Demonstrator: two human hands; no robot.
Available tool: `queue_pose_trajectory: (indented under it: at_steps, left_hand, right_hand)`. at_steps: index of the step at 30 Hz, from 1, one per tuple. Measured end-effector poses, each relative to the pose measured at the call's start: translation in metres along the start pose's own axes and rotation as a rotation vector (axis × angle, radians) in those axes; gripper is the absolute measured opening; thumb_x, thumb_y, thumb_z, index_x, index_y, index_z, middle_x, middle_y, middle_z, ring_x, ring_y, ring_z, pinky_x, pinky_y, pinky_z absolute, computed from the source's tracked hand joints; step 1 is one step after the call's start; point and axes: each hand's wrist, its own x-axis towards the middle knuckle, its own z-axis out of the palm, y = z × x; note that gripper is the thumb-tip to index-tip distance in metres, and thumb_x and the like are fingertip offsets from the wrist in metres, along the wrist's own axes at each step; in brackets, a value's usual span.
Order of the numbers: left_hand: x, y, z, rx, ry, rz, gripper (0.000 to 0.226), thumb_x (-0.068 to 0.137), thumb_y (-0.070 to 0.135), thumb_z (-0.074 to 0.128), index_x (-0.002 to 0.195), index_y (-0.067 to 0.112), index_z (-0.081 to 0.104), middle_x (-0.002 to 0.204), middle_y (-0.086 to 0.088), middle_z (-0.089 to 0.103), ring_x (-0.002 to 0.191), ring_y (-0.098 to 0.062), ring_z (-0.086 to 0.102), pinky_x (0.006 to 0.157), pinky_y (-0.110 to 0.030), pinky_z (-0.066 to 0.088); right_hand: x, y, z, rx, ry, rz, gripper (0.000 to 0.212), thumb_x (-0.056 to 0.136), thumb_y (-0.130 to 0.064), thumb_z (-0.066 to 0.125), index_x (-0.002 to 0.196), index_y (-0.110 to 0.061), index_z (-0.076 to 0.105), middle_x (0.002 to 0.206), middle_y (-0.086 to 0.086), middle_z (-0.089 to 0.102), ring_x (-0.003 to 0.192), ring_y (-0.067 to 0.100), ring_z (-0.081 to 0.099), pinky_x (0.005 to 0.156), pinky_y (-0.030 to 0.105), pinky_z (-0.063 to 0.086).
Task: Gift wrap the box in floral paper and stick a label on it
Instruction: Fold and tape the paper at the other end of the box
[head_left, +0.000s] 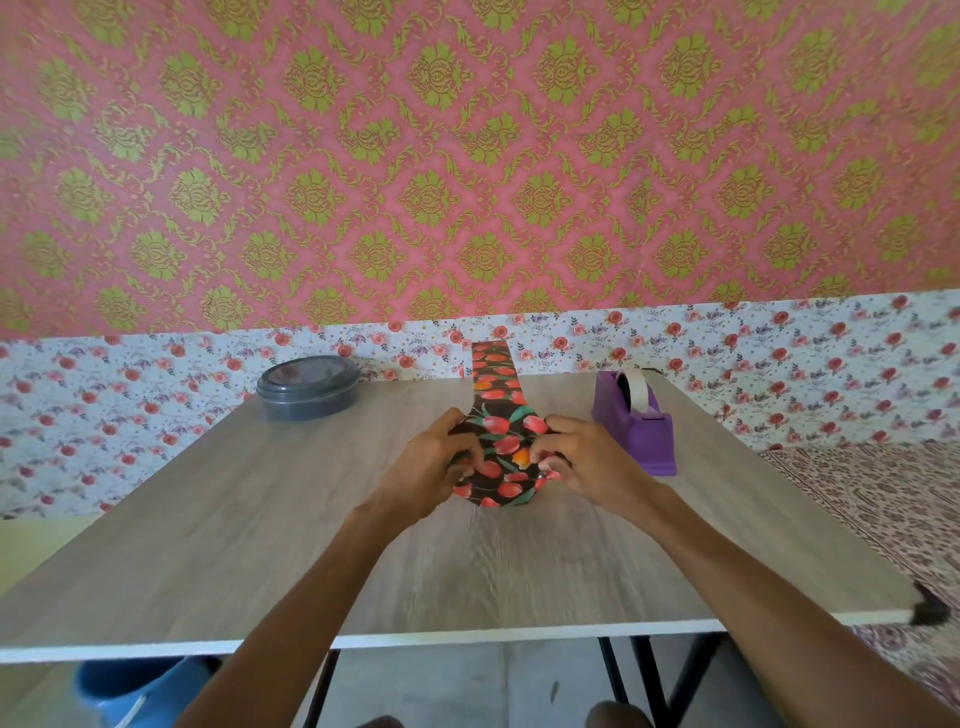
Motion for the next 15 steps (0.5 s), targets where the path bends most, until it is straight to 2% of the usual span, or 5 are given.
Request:
queue_pose_trajectory:
  at_steps: [6,8,10,11,15]
  left_hand:
    - [0.002,0.001,0.003,-0.007,0.005,-0.028,0.019,0.095,0.011,0.059,0.108,0.023,0.067,0.129,0.003,0.048,0.118,-0.015,0.051,0.083,-0.011,0.048]
    - [-0.001,0.001,0.005,-0.013,0.023,-0.029,0.019,0.094,0.015,0.062,0.111,0.022,0.068,0.126,0.003,0.051,0.114,-0.016,0.054,0.083,-0.014,0.049]
    - [-0.002,0.003,0.006,-0.03,0.06,-0.049,0.017,0.091,0.023,0.068,0.107,0.02,0.07,0.117,0.003,0.056,0.106,-0.015,0.058,0.077,-0.012,0.046]
    - [-0.001,0.005,0.006,-0.045,0.079,-0.076,0.017,0.088,0.028,0.07,0.103,0.02,0.071,0.112,0.004,0.058,0.1,-0.014,0.059,0.074,-0.011,0.045]
    - [0.002,0.009,0.009,-0.057,0.108,-0.176,0.02,0.081,0.033,0.077,0.081,0.019,0.063,0.091,0.009,0.054,0.082,-0.008,0.054,0.058,-0.008,0.037]
  right_hand:
    - [0.0,0.0,0.003,0.032,0.01,0.049,0.018,0.08,0.0,0.074,0.088,-0.016,0.076,0.084,-0.005,0.065,0.076,0.006,0.055,0.063,0.021,0.048]
    - [0.0,-0.004,0.004,0.06,0.032,0.08,0.006,0.085,-0.02,0.071,0.085,-0.018,0.077,0.08,-0.006,0.065,0.073,0.007,0.058,0.062,0.03,0.052]
    - [-0.001,-0.007,0.008,0.07,0.096,0.132,0.031,0.079,-0.05,0.069,0.078,-0.02,0.076,0.074,-0.008,0.063,0.069,0.009,0.06,0.059,0.032,0.052]
    - [0.0,-0.009,0.011,0.063,0.128,0.149,0.036,0.074,-0.056,0.07,0.075,-0.02,0.076,0.072,-0.008,0.062,0.069,0.01,0.061,0.058,0.031,0.051]
    - [0.002,-0.011,0.02,0.018,0.191,0.166,0.03,0.063,-0.04,0.087,0.068,-0.017,0.068,0.073,-0.006,0.061,0.075,0.014,0.064,0.061,0.034,0.054]
